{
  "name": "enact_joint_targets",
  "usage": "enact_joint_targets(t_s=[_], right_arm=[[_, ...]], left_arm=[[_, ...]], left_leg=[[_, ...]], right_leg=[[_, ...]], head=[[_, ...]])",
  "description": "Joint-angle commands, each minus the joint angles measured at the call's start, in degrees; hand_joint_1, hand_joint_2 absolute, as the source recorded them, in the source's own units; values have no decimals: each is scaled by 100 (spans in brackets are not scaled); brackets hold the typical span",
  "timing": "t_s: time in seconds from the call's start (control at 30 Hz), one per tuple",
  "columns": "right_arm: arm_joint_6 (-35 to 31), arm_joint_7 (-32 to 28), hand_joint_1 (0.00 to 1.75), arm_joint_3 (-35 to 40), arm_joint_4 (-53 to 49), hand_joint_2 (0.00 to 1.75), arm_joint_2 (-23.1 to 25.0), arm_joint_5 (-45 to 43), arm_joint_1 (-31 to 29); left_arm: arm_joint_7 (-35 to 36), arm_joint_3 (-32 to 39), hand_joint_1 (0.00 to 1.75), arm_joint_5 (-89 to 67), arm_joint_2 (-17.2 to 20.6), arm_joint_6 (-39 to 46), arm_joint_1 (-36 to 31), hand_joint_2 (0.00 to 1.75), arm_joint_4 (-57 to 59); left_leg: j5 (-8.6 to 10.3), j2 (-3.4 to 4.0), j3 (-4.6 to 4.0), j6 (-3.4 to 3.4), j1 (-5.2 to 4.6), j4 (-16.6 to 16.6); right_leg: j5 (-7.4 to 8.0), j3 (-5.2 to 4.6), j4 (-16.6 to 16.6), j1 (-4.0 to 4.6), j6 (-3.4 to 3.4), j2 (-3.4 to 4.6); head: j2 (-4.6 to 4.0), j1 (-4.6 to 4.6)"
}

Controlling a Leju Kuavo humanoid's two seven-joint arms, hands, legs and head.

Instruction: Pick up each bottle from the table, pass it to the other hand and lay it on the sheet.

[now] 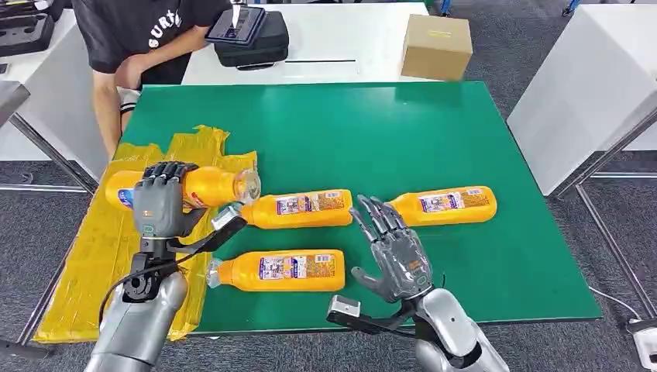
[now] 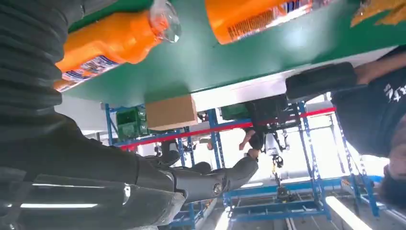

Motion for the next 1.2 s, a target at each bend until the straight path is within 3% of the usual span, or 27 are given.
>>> enact_joint_targets(t_s=[0.03, 0.17, 0.9, 0.97, 1.2], right_arm=[[183, 206, 0, -31, -176, 175, -316, 219, 116], [187, 205, 0, -34, -173, 175, -316, 219, 108], [185, 205, 0, -31, -170, 175, -311, 219, 108], [301, 394, 0, -72, -240, 175, -398, 412, 104], [215, 577, 0, -588, -701, 175, -452, 762, 556]], left_arm=[[564, -190, 175, -710, 280, 101, -1817, 175, 3384], [563, -190, 175, -712, 278, 115, -1802, 175, 3382], [566, -192, 175, -715, 268, 122, -1786, 175, 3374], [624, -69, 175, -655, 323, -229, -2010, 175, 3717], [599, 311, 175, -341, 604, -288, -2422, 175, 4623]], left_leg=[[-6, -22, 27, -13, 7, 1], [-3, 2, 15, -9, 3, -2], [-7, 5, 14, -12, 5, 1], [-7, 5, 13, -11, 5, 3], [-11, 7, 19, -14, 6, 4]], right_leg=[[-14, 37, 1, 12, -32, -31], [-1, 17, -1, 6, -18, -3], [-8, 18, 1, 7, -21, -1], [-7, 17, 2, 8, -20, 0], [-10, 23, 4, 10, -25, 0]], head=[[-2, -2], [-2, 0], [-2, 0], [0, 0], [-2, -2]])
